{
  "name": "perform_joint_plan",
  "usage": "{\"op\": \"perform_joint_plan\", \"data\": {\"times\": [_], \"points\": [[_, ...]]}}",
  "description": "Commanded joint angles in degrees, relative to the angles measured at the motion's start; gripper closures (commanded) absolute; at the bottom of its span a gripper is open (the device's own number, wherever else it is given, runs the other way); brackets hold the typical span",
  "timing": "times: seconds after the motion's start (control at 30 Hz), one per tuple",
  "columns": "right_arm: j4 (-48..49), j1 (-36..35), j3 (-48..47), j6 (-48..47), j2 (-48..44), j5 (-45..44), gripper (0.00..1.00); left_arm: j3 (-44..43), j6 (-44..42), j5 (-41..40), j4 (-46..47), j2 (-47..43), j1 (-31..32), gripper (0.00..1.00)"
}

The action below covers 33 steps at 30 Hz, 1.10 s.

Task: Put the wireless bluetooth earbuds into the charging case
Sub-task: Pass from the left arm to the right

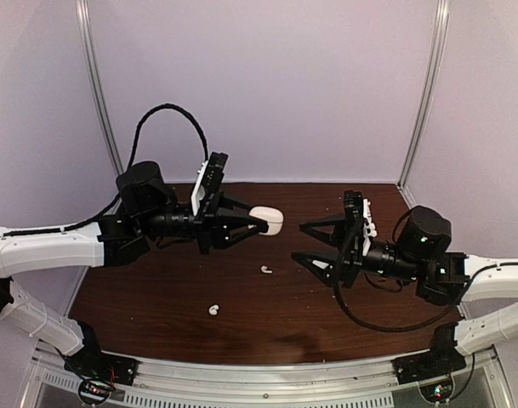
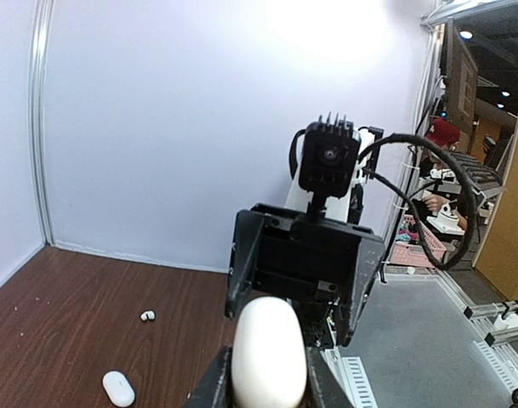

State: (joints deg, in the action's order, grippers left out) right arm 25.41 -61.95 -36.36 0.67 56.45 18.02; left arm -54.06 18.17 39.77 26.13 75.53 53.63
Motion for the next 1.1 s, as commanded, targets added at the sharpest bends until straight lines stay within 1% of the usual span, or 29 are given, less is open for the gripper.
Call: {"op": "perform_joint_plan", "data": {"times": [0.0,0.17,0.27,0.43,0.6,0.93,1.0,1.07], "points": [[5.3,0.2,-1.0,4.2,1.8,5.3,0.38,0.4,-2.4,2.7,7.8,0.1,0.7,1.00],[4.8,0.2,-4.3,4.6,5.5,6.6,0.46,-0.7,-3.9,3.2,7.6,1.5,2.4,1.00],[5.9,0.2,-5.0,5.0,6.6,6.6,0.48,-1.0,-4.1,2.9,7.5,2.1,2.6,1.00],[6.0,0.2,-6.3,4.6,7.4,6.8,0.52,-1.0,-4.1,2.2,7.8,2.3,3.1,1.00],[6.2,0.2,-7.1,4.8,8.6,8.5,0.60,-1.0,-4.0,1.7,8.1,2.6,3.2,1.00],[6.3,0.2,-6.8,4.7,9.0,9.1,0.71,-0.6,-3.9,1.5,8.8,2.6,3.2,1.00],[6.3,0.2,-6.6,4.6,8.7,9.2,0.75,-0.4,-3.9,1.5,8.8,2.6,3.2,0.98],[5.8,0.2,-6.6,4.4,8.2,9.0,0.79,-0.3,-3.5,1.3,8.6,2.5,3.2,0.93]]}}
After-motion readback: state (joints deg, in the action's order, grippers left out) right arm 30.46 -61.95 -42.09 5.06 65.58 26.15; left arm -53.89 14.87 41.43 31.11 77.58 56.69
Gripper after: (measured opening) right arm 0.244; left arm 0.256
